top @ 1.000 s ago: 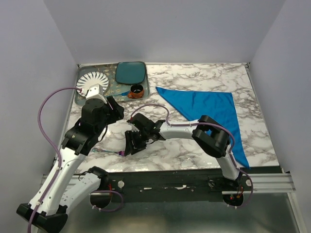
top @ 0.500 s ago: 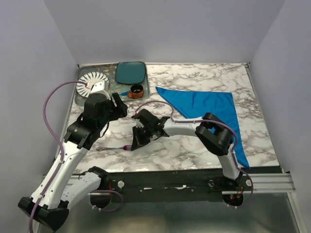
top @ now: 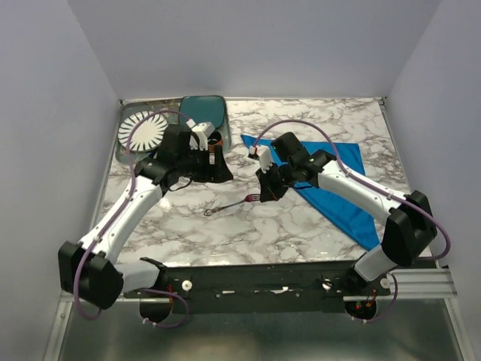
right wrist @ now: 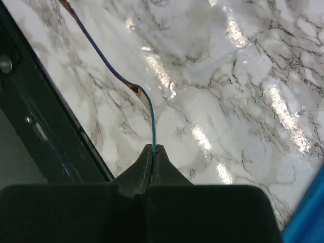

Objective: Fold the napkin, place the utensils inside, and roll it up
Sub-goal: Grab a utensil with the right arm, then pass the utensil from the right arm to the left

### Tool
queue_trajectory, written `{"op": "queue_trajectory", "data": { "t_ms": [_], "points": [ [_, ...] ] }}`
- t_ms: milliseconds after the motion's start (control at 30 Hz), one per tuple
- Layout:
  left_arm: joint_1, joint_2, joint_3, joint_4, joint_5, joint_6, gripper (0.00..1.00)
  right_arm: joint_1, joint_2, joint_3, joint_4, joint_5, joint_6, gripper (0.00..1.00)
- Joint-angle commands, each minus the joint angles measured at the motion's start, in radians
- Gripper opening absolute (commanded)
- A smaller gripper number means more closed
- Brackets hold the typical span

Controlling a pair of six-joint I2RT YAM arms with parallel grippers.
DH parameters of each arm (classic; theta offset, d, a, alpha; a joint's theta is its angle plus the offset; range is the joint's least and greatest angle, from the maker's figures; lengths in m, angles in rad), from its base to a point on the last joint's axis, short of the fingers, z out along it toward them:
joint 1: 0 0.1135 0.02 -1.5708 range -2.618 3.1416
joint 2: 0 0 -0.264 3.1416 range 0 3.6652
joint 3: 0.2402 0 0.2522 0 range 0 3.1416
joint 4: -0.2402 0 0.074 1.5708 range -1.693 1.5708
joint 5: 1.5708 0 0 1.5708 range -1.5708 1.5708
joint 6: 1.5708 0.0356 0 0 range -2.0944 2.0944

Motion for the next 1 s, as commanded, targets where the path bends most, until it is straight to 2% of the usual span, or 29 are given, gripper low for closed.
{"op": "queue_trajectory", "data": {
  "t_ms": [0,67,167,333,633,667,733,867,967],
  "points": [
    [-0.099,0.091,0.087,0.006,0.174,0.098,0.82,-0.007,-0.073,-0.017,-0.158,-0.175,-0.246,0.01],
    [-0.145,0.108,0.096,-0.006,0.180,0.125,0.82,-0.009,-0.084,-0.007,-0.177,-0.177,-0.252,0.01],
    [-0.172,0.133,0.079,-0.001,0.275,0.145,0.81,-0.009,-0.101,-0.013,-0.183,-0.181,-0.254,0.01],
    [-0.245,0.173,0.021,0.008,0.280,0.165,0.79,-0.012,-0.127,-0.031,-0.172,-0.213,-0.254,0.01],
    [-0.268,0.234,-0.001,0.080,0.356,0.151,0.64,-0.010,-0.196,-0.060,-0.126,-0.275,-0.231,0.01],
    [-0.276,0.240,0.001,0.083,0.365,0.151,0.57,-0.010,-0.197,-0.062,-0.120,-0.279,-0.226,0.01],
    [-0.281,0.253,-0.004,0.107,0.398,0.139,0.50,-0.010,-0.199,-0.066,-0.105,-0.288,-0.212,0.01],
    [-0.285,0.259,-0.028,0.169,0.491,0.099,0.51,-0.012,-0.200,-0.076,-0.079,-0.258,-0.191,0.01],
    [-0.290,0.259,-0.045,0.180,0.504,0.096,0.47,-0.013,-0.199,-0.082,-0.071,-0.226,-0.177,0.01]
  ]
}}
